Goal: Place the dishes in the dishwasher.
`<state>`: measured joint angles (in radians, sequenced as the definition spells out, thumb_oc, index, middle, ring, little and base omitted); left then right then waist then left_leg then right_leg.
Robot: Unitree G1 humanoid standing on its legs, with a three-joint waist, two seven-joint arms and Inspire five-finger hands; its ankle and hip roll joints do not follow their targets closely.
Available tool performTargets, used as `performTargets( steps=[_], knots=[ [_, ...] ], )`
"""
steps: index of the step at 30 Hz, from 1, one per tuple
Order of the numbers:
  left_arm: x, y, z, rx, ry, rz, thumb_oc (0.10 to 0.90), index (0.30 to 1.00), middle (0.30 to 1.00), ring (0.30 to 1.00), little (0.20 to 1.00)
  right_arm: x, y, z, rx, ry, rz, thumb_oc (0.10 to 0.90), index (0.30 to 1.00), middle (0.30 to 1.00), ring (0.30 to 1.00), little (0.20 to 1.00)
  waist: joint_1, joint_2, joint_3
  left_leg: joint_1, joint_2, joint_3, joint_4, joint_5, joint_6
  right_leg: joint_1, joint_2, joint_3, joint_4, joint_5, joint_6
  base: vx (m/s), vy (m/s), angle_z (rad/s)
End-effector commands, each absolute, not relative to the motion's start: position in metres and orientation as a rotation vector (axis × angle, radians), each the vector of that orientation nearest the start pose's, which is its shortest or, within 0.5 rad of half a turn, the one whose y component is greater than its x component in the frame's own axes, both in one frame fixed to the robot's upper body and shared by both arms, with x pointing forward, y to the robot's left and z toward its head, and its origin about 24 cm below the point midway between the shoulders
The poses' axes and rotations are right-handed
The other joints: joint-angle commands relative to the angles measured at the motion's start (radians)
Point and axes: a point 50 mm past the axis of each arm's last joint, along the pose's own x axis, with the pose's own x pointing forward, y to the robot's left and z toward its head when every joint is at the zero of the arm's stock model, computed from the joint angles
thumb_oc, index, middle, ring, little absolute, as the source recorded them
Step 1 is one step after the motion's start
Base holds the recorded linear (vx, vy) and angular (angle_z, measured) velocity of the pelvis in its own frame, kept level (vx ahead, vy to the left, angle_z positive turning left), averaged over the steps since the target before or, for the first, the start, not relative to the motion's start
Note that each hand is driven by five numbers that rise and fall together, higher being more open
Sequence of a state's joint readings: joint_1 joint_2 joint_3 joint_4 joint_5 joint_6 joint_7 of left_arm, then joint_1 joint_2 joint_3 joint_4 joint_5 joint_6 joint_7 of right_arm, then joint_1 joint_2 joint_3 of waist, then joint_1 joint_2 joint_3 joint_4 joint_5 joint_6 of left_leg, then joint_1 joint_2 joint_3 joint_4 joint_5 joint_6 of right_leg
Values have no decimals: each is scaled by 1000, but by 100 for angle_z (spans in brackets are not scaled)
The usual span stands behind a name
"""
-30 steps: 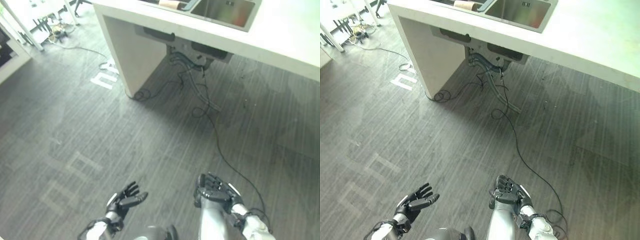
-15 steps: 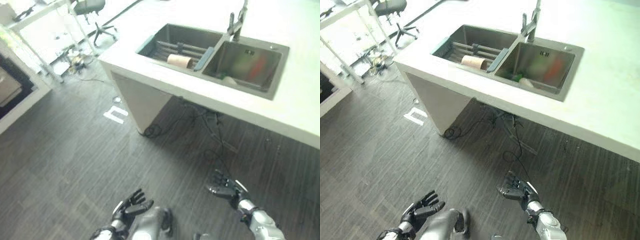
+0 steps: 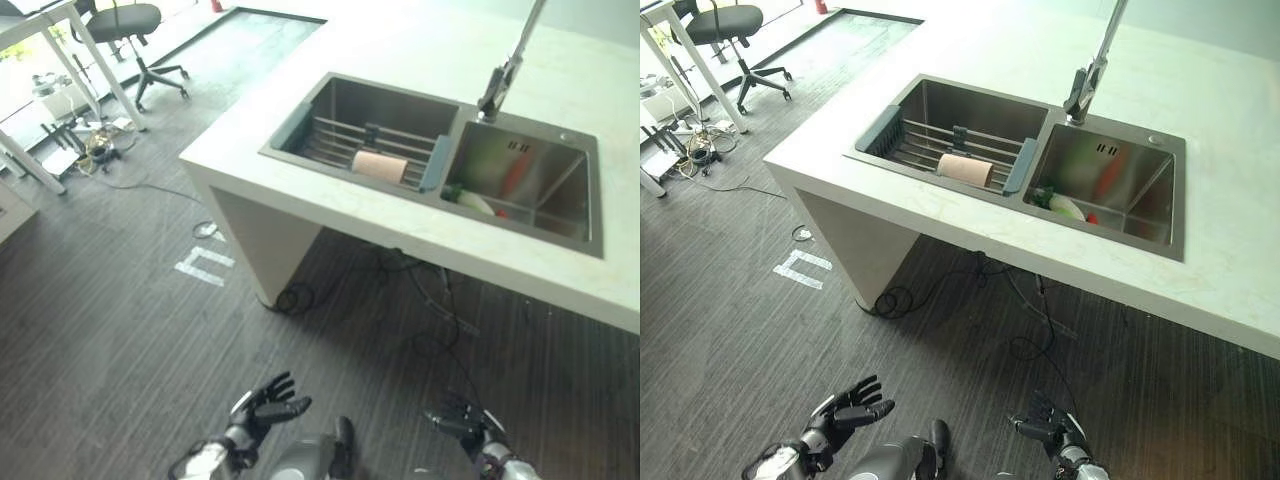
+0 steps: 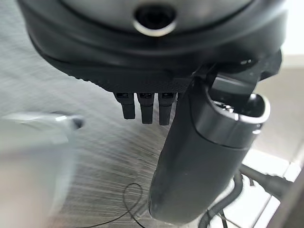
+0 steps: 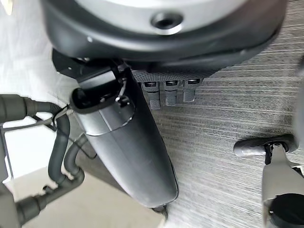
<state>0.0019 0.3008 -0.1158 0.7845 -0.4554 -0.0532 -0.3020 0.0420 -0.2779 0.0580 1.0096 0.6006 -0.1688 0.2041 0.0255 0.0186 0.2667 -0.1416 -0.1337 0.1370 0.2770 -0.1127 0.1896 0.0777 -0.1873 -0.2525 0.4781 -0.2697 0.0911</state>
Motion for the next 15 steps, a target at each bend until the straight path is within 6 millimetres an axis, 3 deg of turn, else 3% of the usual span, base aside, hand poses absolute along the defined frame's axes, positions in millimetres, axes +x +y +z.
performTargets(
  steps=[1, 3, 5, 6, 8, 10, 11, 12, 15],
  knots=[
    [183, 217, -94, -147, 609, -156, 800, 900, 900, 900, 900, 146, -270, -115, 323, 633, -307, 800, 900, 900, 900, 900, 6, 61, -16, 44, 168, -11, 23, -44, -131, -84, -17, 11, 80, 208, 29, 100, 337, -28],
    [181, 222, -95, -153, 615, -115, 800, 900, 900, 900, 900, 149, -267, -115, 282, 643, -263, 800, 900, 900, 900, 900, 10, 75, -6, 71, 173, 30, 23, -69, -124, -159, -47, -42, 157, 236, 31, 73, 257, -25],
    [180, 226, -95, -165, 618, -87, 800, 900, 900, 900, 900, 153, -267, -114, 275, 638, -253, 800, 900, 900, 900, 900, -2, 68, 2, 85, 177, 57, 23, -93, -134, -191, -10, -83, 17, 228, 31, 128, -35, -67],
    [175, 228, -97, -154, 631, -62, 800, 900, 900, 900, 900, 157, -267, -114, 275, 641, -243, 800, 900, 900, 900, 900, -5, 41, 8, 124, 164, 77, 23, -147, -150, -206, -14, -125, -178, 283, 74, 182, -131, -83],
    [172, 229, -99, -142, 640, -53, 800, 900, 900, 900, 900, 159, -266, -114, 271, 646, -232, 800, 900, 900, 900, 900, -8, 26, 11, 141, 153, 92, 23, -173, -147, -245, -42, -134, -178, 313, 95, 191, -130, -65],
    [168, 229, -102, -121, 663, -57, 800, 900, 900, 900, 900, 158, -266, -114, 270, 653, -224, 800, 900, 900, 900, 900, -13, 23, 10, 150, 155, 97, 23, -183, -147, -256, -49, -124, -178, 295, 99, 149, -187, 10],
    [167, 228, -103, -124, 671, -58, 800, 900, 900, 900, 900, 157, -267, -114, 271, 655, -225, 800, 900, 900, 900, 900, -20, 17, 7, 136, 154, 107, 23, -160, -146, -265, -49, -133, -178, 291, 79, 143, -195, 33],
    [165, 226, -105, -142, 686, -57, 800, 900, 900, 900, 900, 155, -267, -115, 270, 662, -226, 800, 900, 900, 900, 900, -18, 24, 1, 150, 163, 103, 23, -177, -154, -246, -34, -120, -178, 254, 89, 150, -196, 36],
    [159, 221, -109, -161, 716, -62, 800, 900, 900, 900, 900, 150, -267, -117, 259, 678, -208, 800, 900, 900, 900, 900, -18, 27, -9, 155, 182, 111, 23, -161, -172, -211, -15, -124, -178, 208, 66, 192, -243, 30]
  ],
)
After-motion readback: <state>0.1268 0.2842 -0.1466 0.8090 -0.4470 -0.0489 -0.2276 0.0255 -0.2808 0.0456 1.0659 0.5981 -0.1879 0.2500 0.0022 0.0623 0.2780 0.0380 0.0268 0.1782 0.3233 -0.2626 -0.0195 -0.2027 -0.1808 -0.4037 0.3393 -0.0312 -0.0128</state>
